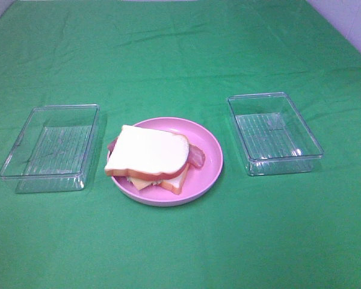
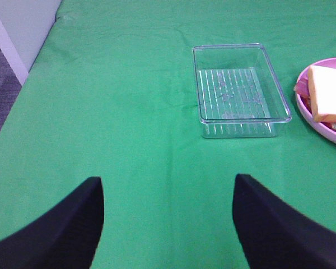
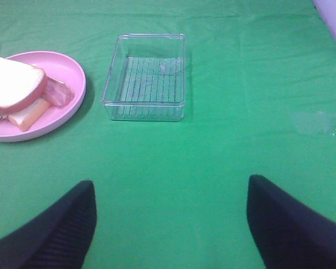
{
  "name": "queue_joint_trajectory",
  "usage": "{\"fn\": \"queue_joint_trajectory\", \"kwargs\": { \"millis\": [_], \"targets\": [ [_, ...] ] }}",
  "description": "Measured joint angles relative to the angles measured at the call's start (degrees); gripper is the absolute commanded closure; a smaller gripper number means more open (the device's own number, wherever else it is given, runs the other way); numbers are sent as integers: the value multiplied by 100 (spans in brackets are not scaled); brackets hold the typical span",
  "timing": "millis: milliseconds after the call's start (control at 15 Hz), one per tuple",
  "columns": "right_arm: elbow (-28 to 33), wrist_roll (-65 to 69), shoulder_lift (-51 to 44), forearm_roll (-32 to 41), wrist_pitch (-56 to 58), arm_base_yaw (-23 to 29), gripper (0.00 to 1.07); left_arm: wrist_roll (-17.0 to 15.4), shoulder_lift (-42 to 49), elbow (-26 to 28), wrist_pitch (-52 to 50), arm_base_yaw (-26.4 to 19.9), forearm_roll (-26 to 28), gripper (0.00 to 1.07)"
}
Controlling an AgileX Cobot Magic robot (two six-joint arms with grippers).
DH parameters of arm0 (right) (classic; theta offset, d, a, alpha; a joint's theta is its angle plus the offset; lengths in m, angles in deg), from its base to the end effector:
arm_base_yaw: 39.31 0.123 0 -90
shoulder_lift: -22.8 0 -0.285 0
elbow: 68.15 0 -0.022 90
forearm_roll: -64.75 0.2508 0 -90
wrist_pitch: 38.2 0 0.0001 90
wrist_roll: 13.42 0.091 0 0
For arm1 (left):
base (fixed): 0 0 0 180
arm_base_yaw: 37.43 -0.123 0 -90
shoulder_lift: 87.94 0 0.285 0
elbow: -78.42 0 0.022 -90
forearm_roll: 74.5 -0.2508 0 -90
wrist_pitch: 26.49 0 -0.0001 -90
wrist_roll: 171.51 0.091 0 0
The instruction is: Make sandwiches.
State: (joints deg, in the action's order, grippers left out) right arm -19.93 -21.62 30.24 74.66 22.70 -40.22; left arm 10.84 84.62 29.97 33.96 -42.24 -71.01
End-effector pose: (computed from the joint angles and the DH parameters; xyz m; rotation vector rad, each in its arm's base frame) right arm -0.0070 0.0138 0.2797 -0.1381 2.0193 0.1061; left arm -0.0054 -0.0053 0.2784 -0.0407 2.0286 0.0061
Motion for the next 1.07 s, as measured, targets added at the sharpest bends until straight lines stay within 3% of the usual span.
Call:
{"fn": "queue_joint_trajectory", "kwargs": {
  "millis": [1067],
  "targets": [
    [0, 0, 0, 0, 0, 0, 36, 0, 0, 0, 0, 0, 0, 43]
  ]
}}
